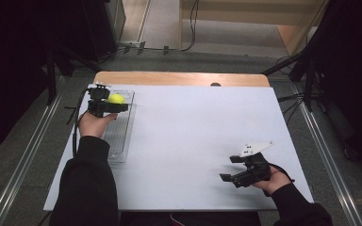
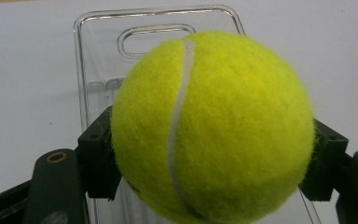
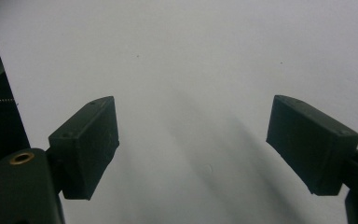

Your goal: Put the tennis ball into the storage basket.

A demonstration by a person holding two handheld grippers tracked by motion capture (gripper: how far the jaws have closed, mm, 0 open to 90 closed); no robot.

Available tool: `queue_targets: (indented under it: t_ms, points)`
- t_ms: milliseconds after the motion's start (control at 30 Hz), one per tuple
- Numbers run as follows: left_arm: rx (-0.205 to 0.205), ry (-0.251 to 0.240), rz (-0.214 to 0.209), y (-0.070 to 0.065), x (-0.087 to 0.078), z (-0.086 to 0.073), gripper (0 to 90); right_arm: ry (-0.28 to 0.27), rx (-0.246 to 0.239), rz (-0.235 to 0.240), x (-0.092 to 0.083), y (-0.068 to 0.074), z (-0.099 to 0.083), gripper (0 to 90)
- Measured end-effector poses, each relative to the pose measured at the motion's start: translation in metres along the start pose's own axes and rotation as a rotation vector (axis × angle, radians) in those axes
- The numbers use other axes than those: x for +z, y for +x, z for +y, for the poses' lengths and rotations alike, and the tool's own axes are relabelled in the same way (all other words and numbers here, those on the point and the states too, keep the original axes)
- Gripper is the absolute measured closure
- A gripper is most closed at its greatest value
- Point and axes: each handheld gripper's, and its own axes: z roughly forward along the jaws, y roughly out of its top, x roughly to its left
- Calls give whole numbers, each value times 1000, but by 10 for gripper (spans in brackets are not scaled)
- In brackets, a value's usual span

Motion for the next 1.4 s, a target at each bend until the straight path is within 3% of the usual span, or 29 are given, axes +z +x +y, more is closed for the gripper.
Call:
queue_targets:
  t_ms: [333,600,767,1000,1400]
  points:
    - [18,15,5,-3,3,0,252,1,0,0,0,0,0,148]
    - [-3,13,-17,-2,4,0,221,1,-1,1,0,0,0,148]
    - [0,-12,-28,-2,-1,3,154,2,-1,2,0,0,0,148]
    - [2,-11,-28,-4,-10,8,152,2,-1,2,0,0,0,148]
    - [6,-23,-91,-9,-28,16,153,1,-2,1,0,0,0,148]
